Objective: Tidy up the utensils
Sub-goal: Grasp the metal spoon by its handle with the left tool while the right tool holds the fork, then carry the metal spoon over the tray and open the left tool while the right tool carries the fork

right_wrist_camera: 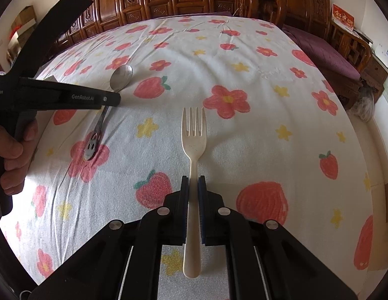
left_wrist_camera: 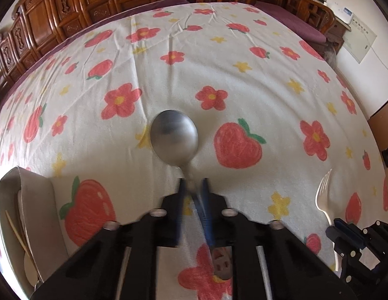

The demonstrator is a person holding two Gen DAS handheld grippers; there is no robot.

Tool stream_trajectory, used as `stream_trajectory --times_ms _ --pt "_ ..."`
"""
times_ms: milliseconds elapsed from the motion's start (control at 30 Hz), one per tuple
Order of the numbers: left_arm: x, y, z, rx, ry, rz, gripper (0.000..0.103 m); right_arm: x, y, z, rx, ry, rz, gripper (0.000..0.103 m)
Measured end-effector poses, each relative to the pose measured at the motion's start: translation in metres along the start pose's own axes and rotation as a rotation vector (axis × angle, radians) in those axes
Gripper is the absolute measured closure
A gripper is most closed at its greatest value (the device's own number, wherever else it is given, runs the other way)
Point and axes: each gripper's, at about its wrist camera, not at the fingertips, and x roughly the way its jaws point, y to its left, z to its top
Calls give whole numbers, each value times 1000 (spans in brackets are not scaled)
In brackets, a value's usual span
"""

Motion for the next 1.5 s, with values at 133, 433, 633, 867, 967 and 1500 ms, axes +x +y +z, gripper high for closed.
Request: stream_trajectory --times_ms 133,433,633,867,967,1500 --pt "0 7 -1 -30 20 -44 98 -1 -1 -1 7 7 3 94" --pt "-34 10 -15 -6 -40 -73 98 -17 -1 0 27 -5 4 94" --pt "-69 16 -24 11 -103 -76 98 -43 17 7 2 -48 7 94" --pt "-113 36 -35 19 -180 -63 98 -70 54 23 -49 -101 42 94" --pt "-128 51 -41 5 -203 -64 98 -76 71 30 -77 -114 57 94" --pt "-157 140 -72 -96 -248 -25 98 -89 164 61 -196 -148 156 94"
